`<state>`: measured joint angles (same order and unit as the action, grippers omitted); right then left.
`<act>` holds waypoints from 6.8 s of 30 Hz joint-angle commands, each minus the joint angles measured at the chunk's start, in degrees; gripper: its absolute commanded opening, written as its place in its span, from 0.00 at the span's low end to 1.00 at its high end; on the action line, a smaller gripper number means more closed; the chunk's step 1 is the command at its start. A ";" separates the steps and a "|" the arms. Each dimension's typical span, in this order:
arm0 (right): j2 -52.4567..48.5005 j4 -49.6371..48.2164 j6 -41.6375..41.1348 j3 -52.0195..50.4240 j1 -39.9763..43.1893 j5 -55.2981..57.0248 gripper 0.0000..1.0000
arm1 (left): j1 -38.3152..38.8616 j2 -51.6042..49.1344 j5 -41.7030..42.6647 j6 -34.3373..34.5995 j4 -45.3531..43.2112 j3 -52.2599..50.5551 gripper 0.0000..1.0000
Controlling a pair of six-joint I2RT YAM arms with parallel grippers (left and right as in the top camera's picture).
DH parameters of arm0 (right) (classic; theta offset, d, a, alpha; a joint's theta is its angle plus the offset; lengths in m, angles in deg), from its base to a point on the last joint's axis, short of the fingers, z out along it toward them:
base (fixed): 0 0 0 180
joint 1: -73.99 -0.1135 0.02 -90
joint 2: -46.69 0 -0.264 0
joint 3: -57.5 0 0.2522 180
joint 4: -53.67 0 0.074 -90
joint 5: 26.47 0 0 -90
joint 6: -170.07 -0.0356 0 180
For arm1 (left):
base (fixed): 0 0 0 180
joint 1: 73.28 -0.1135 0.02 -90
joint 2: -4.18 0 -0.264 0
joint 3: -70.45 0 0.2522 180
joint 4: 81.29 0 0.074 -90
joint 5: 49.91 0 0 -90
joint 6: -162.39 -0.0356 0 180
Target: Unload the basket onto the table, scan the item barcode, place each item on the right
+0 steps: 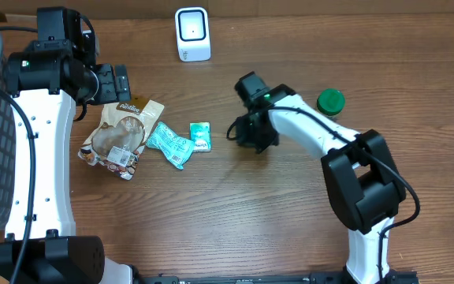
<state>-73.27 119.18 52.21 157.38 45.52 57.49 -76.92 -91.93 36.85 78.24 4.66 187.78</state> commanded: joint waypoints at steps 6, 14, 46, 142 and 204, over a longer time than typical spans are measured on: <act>0.26 -7.63 3.34 -0.24 8.28 3.74 0.11 | -0.09 0.74 0.26 0.59 -0.04 0.68 1.00; 0.26 -22.69 8.00 -0.24 9.46 -5.90 0.11 | -0.09 0.74 0.26 0.59 -0.04 0.68 0.99; -5.51 -22.16 11.85 7.76 8.28 8.37 0.41 | -0.04 0.74 0.26 0.59 -0.04 0.68 1.00; 1.18 6.88 5.44 4.76 6.75 -13.55 0.34 | -0.04 0.74 0.26 0.59 -0.04 0.68 1.00; 17.35 -17.29 -4.81 -1.05 15.76 -83.89 0.04 | -0.04 0.74 0.26 0.59 -0.04 0.68 1.00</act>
<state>-56.36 102.41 50.25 155.59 61.15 -23.75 -76.92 -91.93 36.85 78.24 4.68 187.78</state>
